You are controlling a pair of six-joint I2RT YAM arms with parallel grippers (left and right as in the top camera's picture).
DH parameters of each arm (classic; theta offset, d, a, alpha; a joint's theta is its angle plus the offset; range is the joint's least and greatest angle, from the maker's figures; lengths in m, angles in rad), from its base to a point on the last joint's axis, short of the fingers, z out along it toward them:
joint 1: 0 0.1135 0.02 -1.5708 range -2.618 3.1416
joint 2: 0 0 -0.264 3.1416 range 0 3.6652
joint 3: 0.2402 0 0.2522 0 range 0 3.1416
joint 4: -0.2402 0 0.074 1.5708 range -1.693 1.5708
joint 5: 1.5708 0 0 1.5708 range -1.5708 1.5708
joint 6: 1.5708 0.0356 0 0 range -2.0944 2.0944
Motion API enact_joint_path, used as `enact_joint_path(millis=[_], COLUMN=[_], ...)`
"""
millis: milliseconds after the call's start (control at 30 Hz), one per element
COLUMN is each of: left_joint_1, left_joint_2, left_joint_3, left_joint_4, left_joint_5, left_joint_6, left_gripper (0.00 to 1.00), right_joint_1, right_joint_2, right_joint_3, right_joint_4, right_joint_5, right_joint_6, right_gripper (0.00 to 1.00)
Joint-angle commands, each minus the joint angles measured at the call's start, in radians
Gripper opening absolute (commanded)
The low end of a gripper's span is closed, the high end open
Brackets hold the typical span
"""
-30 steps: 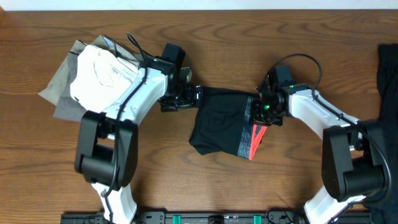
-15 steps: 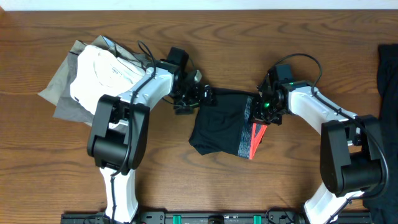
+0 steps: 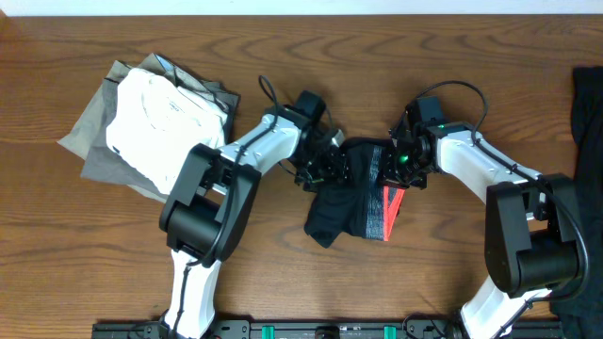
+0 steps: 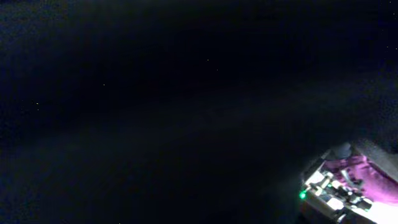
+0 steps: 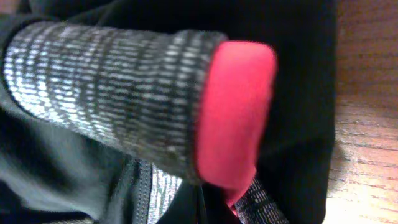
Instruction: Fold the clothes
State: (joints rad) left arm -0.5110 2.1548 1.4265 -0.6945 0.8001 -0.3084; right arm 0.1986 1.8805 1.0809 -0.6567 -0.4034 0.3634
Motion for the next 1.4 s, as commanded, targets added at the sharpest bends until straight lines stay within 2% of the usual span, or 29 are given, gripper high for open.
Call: enact_joint_path(millis=[0,100,167,433,700,867,1100,1133,1167,1200,1233,1267,1300,1367], left_joint_1=[-0.028,-0.032,-0.018,0.124,0.394,0.591,0.833,0.861,0.882,0.902,0.916,0.928,0.936,0.953], left_joint_2=[0.032,0.028,0.017,-0.175,-0.406,-0.426,-0.371,-0.36,-0.349,-0.34,-0.331,-0.325,-0.322,-0.323], left_joint_3=[-0.016,-0.016,-0.014,0.021,0.08,0.11,0.11,0.11,0.11,0.11,0.109,0.109,0.109,0.109], left_joint_4=[-0.003,-0.009,-0.029,-0.145,-0.23,-0.25,-0.225,-0.216,-0.209,-0.206,-0.206,-0.209,-0.211,-0.227], left_joint_5=[-0.023,-0.022,-0.023,-0.026,-0.026,-0.044,-0.255,-0.267,-0.267,-0.266,-0.267,-0.267,-0.267,-0.274], left_joint_6=[0.02,0.019,0.019,0.113,0.243,0.312,0.349,0.349,0.349,0.349,0.349,0.349,0.349,0.349], left_gripper=[0.38,0.11,0.07,0.06,0.06,0.06,0.06,0.08,0.17,0.34,0.59,0.95,0.98,0.98], right_joint_1=[-0.01,-0.014,-0.023,-0.056,-0.051,-0.051,-0.043,-0.041,-0.039,-0.039,-0.038,-0.038,-0.039,-0.039], right_joint_2=[0.095,0.09,0.072,-0.174,-0.427,-0.46,-0.46,-0.46,-0.46,-0.46,-0.46,-0.46,-0.46,-0.46], right_joint_3=[-0.05,-0.048,-0.045,-0.045,-0.045,-0.045,-0.045,-0.045,-0.045,-0.045,-0.045,-0.045,-0.045,-0.045], right_joint_4=[0.002,-0.002,-0.016,-0.05,-0.035,-0.039,-0.069,-0.073,-0.076,-0.078,-0.08,-0.082,-0.084,-0.088], right_joint_5=[0.19,0.187,0.18,0.084,0.094,0.093,0.092,0.092,0.092,0.092,0.092,0.092,0.092,0.092], right_joint_6=[0.002,-0.014,-0.042,-0.126,-0.125,-0.106,-0.094,-0.094,-0.094,-0.094,-0.094,-0.094,-0.093,-0.087], right_gripper=[0.01,0.01,0.01,0.01,0.02,0.01,0.01,0.01,0.01,0.01,0.01,0.01,0.01,0.01])
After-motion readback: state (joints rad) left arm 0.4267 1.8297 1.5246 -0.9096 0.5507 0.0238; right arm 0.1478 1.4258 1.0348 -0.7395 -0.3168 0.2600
